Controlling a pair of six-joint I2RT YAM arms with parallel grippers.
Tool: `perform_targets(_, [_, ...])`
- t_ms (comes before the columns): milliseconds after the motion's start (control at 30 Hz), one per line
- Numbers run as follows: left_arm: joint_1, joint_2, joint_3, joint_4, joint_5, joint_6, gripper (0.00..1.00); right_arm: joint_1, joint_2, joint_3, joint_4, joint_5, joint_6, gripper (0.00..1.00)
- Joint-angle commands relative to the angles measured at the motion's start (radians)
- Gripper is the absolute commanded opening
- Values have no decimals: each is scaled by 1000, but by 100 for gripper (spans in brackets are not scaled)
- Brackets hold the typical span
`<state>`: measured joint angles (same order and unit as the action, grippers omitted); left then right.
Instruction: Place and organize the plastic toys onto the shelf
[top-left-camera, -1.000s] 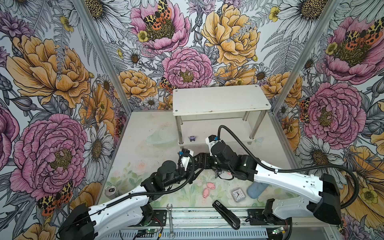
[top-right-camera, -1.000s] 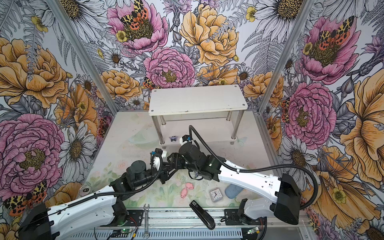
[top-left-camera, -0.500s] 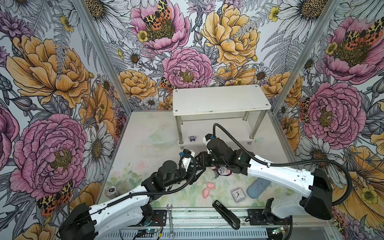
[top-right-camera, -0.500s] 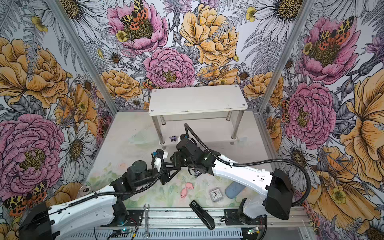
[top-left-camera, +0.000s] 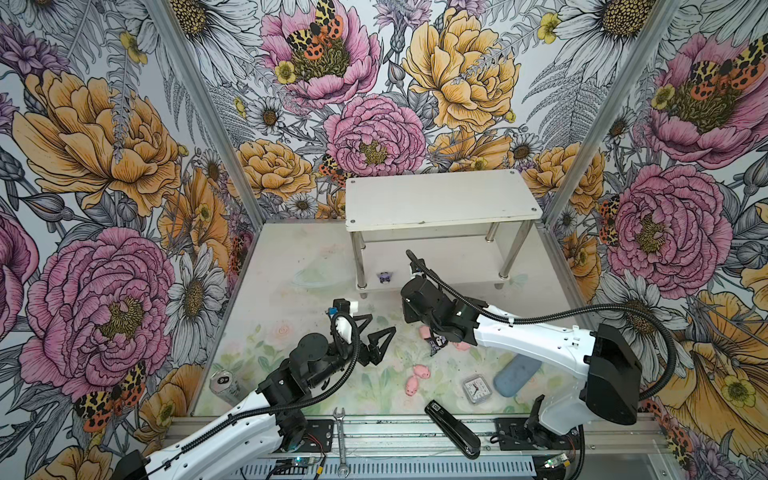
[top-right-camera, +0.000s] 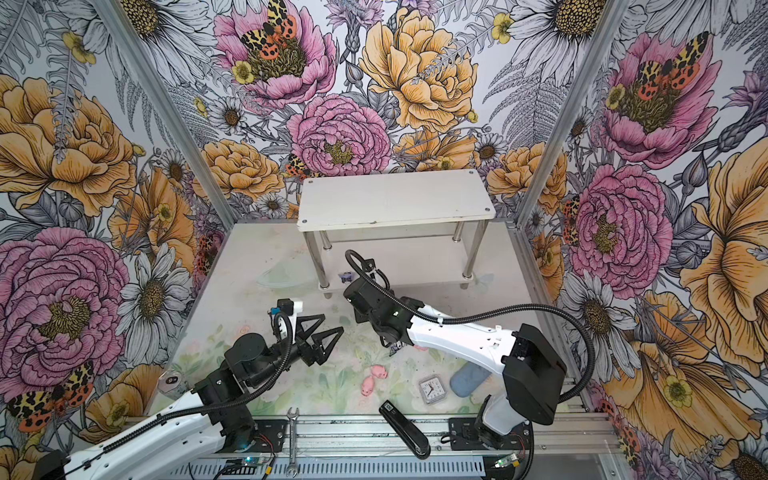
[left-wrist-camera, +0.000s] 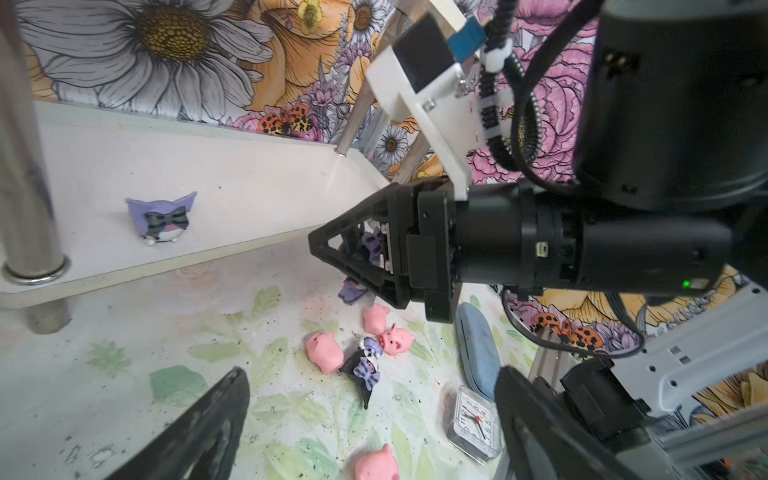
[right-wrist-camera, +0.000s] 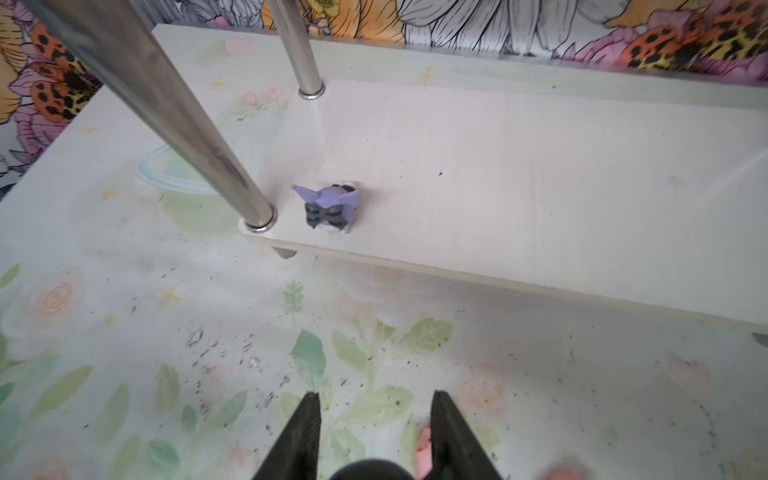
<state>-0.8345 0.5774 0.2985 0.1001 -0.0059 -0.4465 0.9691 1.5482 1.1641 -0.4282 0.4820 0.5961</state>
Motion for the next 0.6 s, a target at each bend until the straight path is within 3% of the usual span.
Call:
perform_targets(0, [94, -145, -68, -93, -73, -37, 91, -20, 92, -42, 275, 246, -171, 3])
perform_targets(233, [216, -151, -103, -74, 21, -62, 90, -79, 173, -106, 536, 288, -212, 3])
perform_targets(567, [238, -62, -102, -37, 37, -54, 89, -193, 250, -111, 647, 143, -200, 3])
